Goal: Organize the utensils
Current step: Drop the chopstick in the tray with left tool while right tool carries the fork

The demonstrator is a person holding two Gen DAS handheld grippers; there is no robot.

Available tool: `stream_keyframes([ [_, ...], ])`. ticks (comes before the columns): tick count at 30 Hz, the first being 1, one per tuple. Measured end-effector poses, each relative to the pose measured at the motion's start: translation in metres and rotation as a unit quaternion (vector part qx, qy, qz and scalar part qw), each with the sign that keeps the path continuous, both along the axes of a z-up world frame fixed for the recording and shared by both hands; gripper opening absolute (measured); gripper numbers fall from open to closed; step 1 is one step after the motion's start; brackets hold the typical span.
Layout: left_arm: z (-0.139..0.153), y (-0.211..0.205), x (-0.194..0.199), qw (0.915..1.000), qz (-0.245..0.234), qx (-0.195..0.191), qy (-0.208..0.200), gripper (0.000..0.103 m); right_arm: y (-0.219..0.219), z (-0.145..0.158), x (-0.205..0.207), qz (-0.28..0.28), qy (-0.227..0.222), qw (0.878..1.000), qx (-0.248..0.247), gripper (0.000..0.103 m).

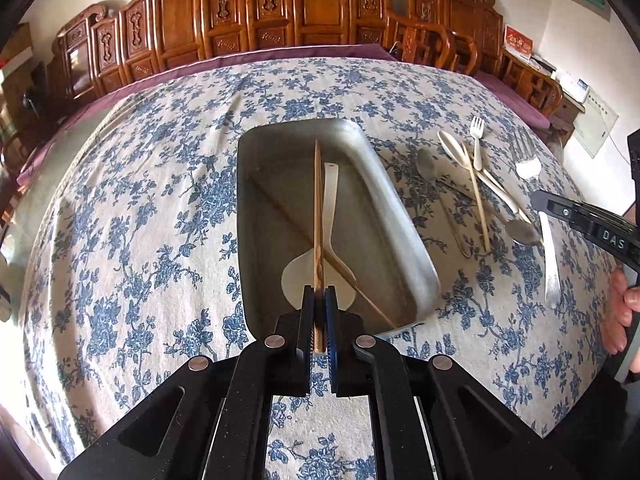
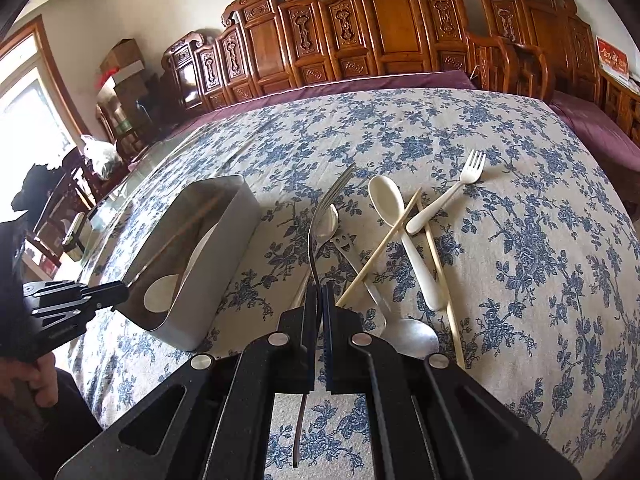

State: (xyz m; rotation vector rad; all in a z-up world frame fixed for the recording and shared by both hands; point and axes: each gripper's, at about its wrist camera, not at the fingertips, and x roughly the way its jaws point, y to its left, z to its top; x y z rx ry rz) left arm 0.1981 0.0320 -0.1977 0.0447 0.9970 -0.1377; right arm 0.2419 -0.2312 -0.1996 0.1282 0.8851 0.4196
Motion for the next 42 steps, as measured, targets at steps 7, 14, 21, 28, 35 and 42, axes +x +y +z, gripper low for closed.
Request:
stream_keyframes([
  [7,-0.005,0.011,0.002,0.9996,0.012,-0.025,-0.004,0.005,0.017,0.008,-0.003,0.018,-0.007,1.0,-0.004,0.004],
  [14,0.004,0.021,0.004,0.9986,0.021,-0.04,-0.028,0.01,0.052,0.031,-0.003,0.05,-0.027,0.998,-0.01,0.004],
  [21,0.014,0.042,0.006,0.9967,0.044,-0.048,-0.048,0.024,0.094,0.047,0.011,0.07,-0.031,0.997,0.011,0.004],
  [28,0.022,0.062,0.008,0.9946,0.071,-0.039,-0.065,0.038,0.144,0.048,0.032,0.092,-0.029,0.995,0.007,0.004],
  [35,0.024,0.071,0.01,0.9925,0.092,-0.029,-0.075,0.062,0.175,0.031,0.052,0.1,-0.019,0.995,-0.003,0.004],
  [42,0.026,0.077,0.009,0.9915,0.099,-0.029,-0.079,0.074,0.191,0.003,0.058,0.116,0.002,0.993,-0.018,0.004],
])
